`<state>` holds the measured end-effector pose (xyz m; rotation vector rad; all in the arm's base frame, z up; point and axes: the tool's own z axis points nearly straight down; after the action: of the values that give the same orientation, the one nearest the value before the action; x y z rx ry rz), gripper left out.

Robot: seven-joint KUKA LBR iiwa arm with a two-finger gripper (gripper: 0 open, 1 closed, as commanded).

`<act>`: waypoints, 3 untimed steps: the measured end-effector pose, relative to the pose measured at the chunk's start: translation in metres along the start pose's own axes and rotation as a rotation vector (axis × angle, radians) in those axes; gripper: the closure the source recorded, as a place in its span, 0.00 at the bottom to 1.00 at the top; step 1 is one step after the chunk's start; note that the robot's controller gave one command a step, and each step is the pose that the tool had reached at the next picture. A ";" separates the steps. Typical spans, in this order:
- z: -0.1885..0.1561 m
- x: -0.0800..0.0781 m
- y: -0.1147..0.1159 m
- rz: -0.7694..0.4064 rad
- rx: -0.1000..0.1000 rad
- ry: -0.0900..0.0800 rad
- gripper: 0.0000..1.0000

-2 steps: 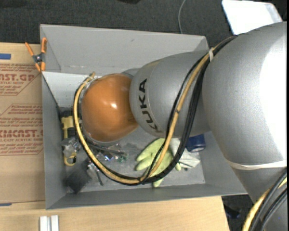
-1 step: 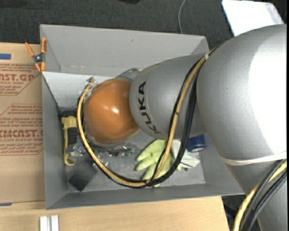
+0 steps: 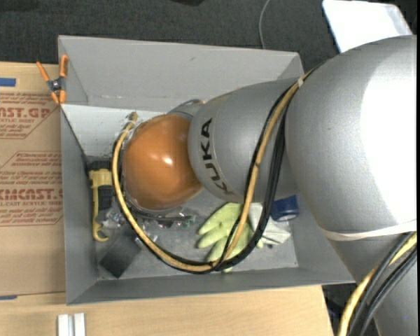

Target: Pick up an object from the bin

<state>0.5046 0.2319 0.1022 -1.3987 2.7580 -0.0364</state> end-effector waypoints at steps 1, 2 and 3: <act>-0.009 -0.001 0.002 0.001 -0.009 -0.004 1.00; -0.006 0.000 0.001 0.001 -0.007 -0.003 1.00; -0.006 0.000 0.001 0.002 -0.008 -0.004 1.00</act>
Offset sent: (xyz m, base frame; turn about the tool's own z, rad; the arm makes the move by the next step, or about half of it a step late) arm 0.0002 0.0005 0.0488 0.0006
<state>0.5033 0.2328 0.1086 -1.3968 2.7592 -0.0234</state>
